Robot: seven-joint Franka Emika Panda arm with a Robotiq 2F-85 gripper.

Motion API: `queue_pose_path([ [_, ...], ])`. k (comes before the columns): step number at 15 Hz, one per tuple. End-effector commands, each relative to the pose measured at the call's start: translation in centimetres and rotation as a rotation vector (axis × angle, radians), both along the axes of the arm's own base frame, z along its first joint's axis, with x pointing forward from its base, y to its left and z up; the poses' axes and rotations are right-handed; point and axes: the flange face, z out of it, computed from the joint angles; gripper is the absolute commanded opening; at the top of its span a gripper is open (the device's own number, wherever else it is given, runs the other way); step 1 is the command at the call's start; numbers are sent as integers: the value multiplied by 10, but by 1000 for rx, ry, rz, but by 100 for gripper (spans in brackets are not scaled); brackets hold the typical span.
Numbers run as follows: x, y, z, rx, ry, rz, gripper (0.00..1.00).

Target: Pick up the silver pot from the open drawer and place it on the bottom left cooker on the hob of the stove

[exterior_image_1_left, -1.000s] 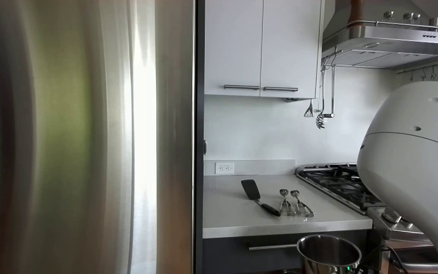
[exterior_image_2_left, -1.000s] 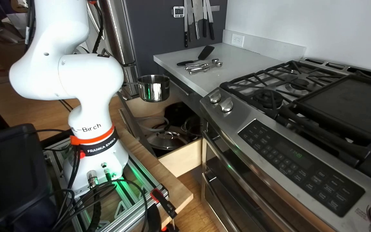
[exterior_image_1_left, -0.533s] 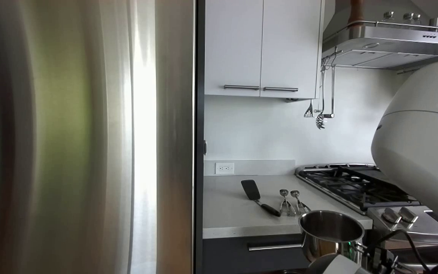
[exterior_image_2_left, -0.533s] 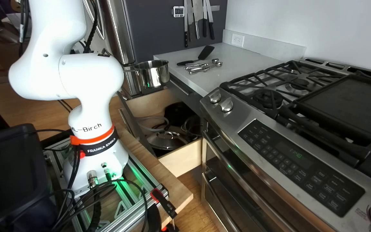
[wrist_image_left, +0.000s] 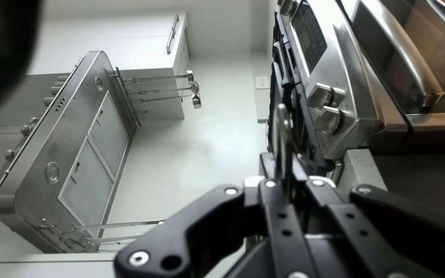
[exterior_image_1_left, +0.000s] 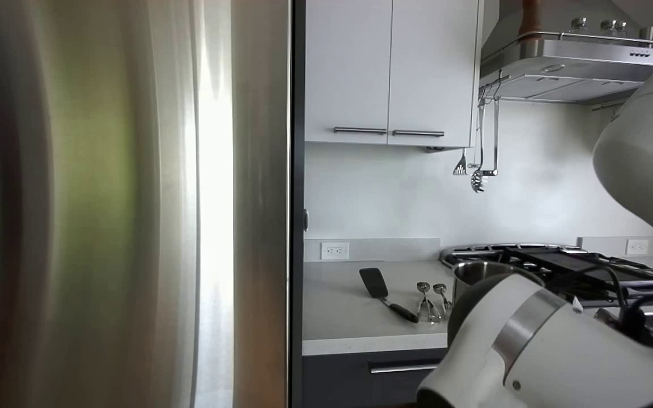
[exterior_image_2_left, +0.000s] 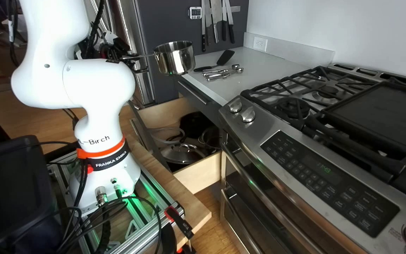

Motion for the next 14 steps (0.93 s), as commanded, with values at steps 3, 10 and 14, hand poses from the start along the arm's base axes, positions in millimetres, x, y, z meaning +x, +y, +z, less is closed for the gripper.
queue_pose_path([
  [3, 53, -75, 82, 51, -76, -54, 2],
  [10, 154, -175, 146, 207, -51, -192, 2],
  [14, 200, -245, 147, 277, -76, -317, 2],
])
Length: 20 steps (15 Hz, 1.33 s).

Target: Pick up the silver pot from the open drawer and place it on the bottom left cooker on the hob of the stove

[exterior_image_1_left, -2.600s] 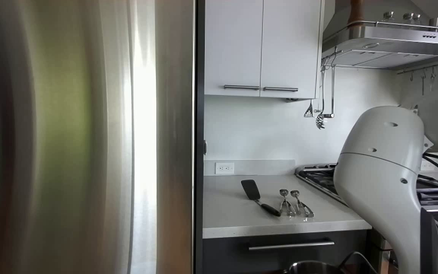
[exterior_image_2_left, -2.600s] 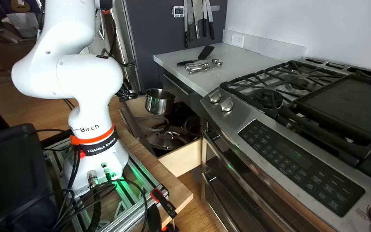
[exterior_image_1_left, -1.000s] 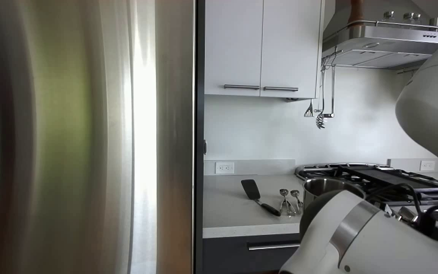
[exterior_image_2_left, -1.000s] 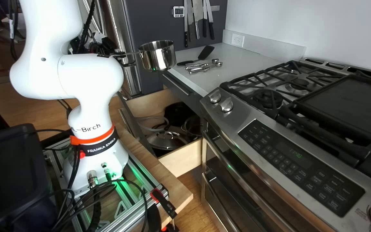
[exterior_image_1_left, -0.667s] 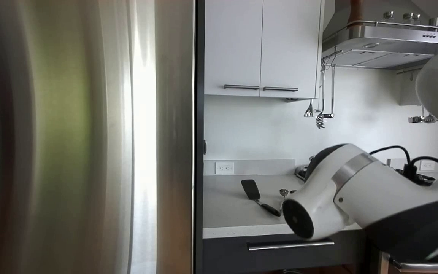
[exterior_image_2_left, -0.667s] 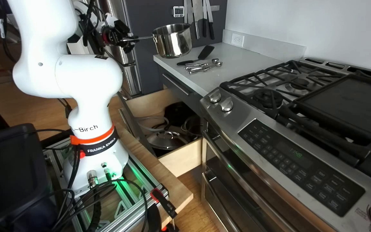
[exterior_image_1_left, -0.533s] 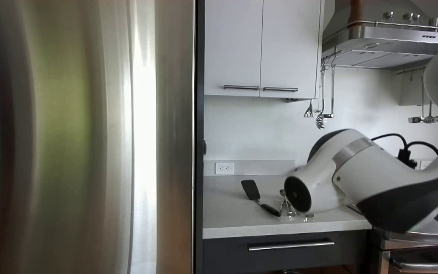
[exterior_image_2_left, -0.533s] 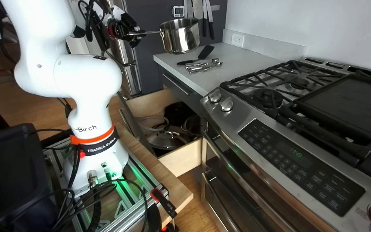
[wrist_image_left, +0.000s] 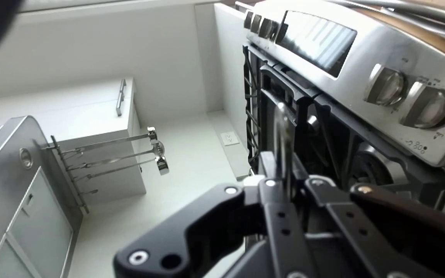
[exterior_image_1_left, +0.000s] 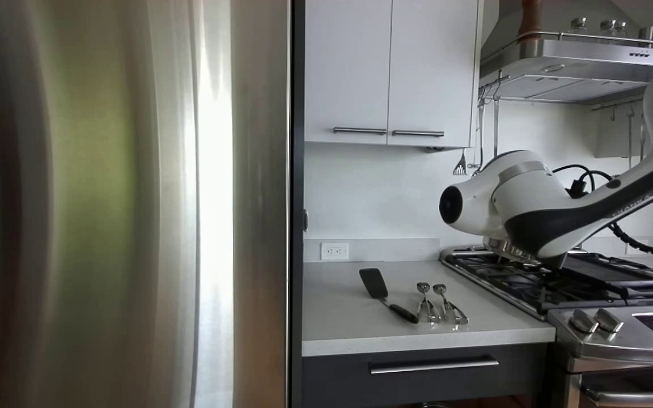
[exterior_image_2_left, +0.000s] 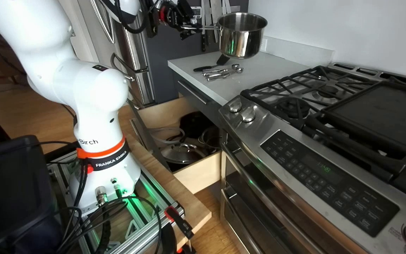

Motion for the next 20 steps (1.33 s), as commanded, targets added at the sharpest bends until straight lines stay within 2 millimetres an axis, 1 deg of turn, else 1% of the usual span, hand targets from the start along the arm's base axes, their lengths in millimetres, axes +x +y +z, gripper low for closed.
queue_pose_path([
  [1, 28, -58, 7, 35, -41, -99, 2],
  [4, 47, -105, 1, 64, -65, -205, 2],
  [6, 56, -125, -6, 53, -71, -253, 2],
  [7, 61, -131, -9, 32, -77, -262, 2],
  [10, 78, -134, -26, -30, -88, -277, 2],
  [13, 99, -127, -49, -94, -97, -263, 2],
  [16, 115, -131, -73, -145, -81, -279, 2],
  [20, 122, -140, -97, -182, -19, -328, 2],
])
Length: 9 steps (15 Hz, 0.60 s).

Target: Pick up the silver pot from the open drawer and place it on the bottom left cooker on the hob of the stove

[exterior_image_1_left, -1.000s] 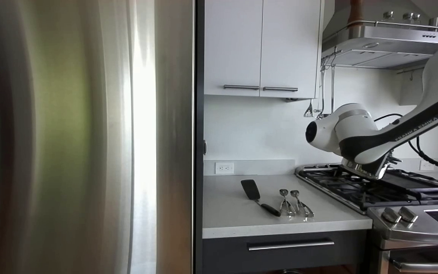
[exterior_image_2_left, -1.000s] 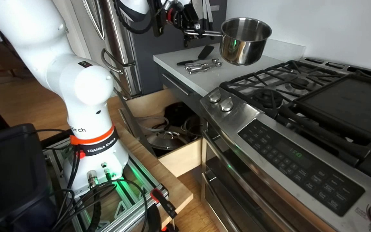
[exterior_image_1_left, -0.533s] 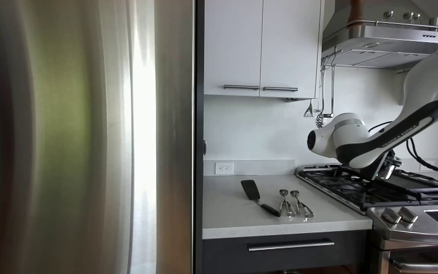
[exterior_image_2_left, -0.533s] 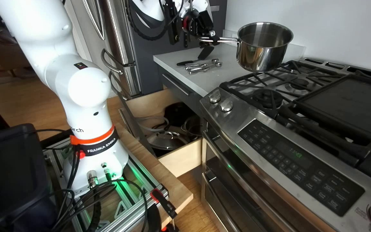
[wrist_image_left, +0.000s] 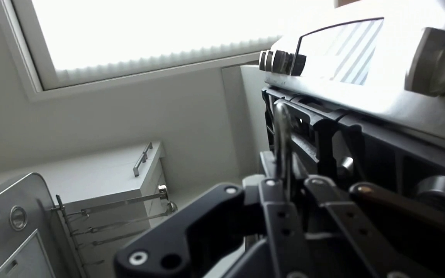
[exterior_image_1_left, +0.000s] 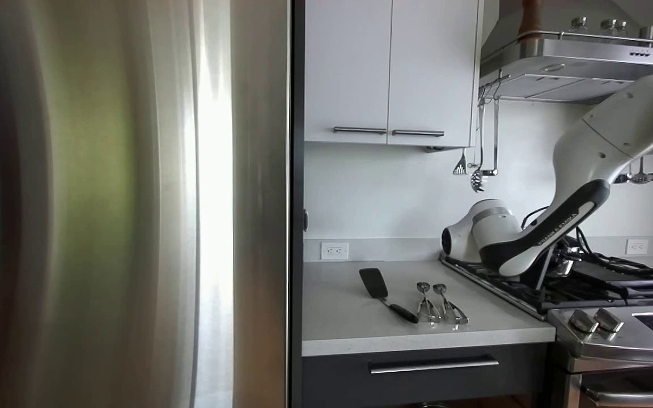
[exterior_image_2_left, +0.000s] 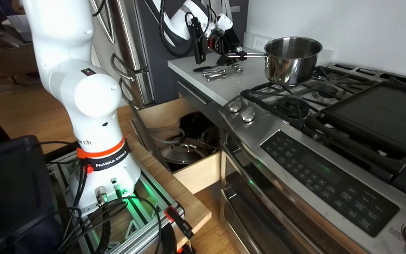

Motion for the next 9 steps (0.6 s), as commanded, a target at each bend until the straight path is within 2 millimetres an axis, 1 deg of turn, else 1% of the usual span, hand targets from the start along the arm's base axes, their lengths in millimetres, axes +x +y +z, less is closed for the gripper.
queue_pose_path([
  [1, 11, -12, -10, -73, 12, -53, 2],
  [6, 21, -27, -31, -90, 45, -75, 2],
  [9, 30, -32, -36, -105, 58, -74, 2],
])
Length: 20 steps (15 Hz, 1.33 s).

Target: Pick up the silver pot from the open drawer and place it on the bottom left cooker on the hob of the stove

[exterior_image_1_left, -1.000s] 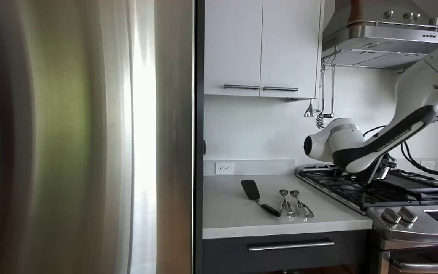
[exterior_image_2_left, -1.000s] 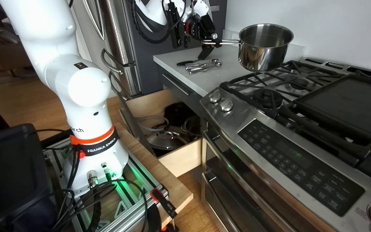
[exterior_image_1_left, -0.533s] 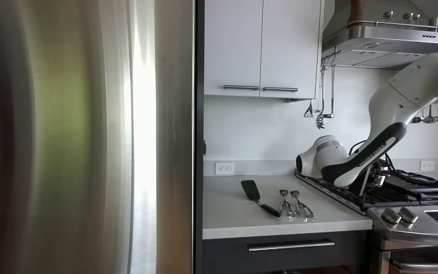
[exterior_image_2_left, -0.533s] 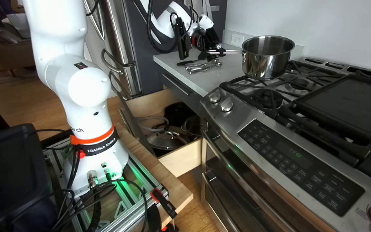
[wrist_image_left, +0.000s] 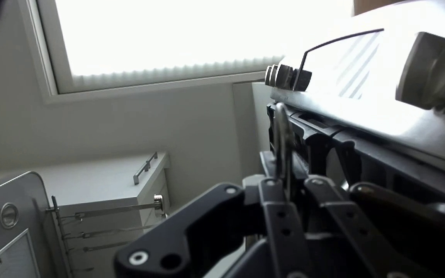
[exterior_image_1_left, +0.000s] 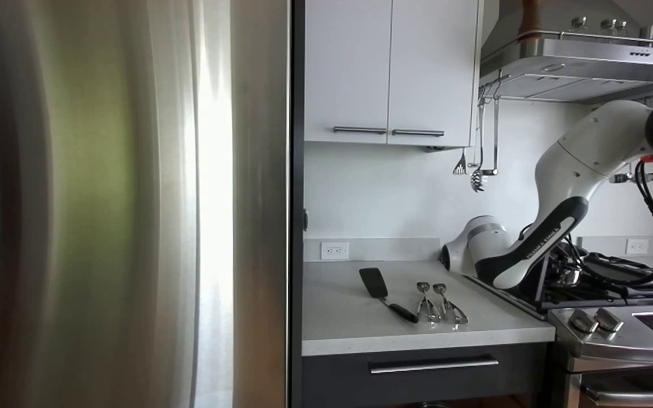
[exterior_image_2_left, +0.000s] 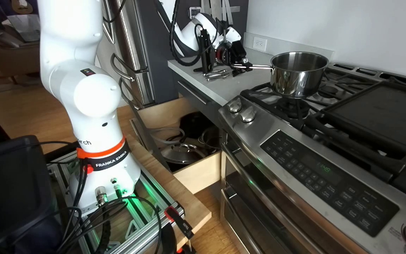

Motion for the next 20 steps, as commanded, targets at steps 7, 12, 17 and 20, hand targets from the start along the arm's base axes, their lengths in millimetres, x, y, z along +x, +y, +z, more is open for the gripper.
queue_pose_path([
  [7, 28, -12, -9, -60, 11, -1, 2],
  [12, 31, -17, -21, -30, 43, -19, 2],
  [17, 33, -21, -16, -25, 33, -33, 37],
  [20, 34, -20, -11, -23, 20, -32, 59],
])
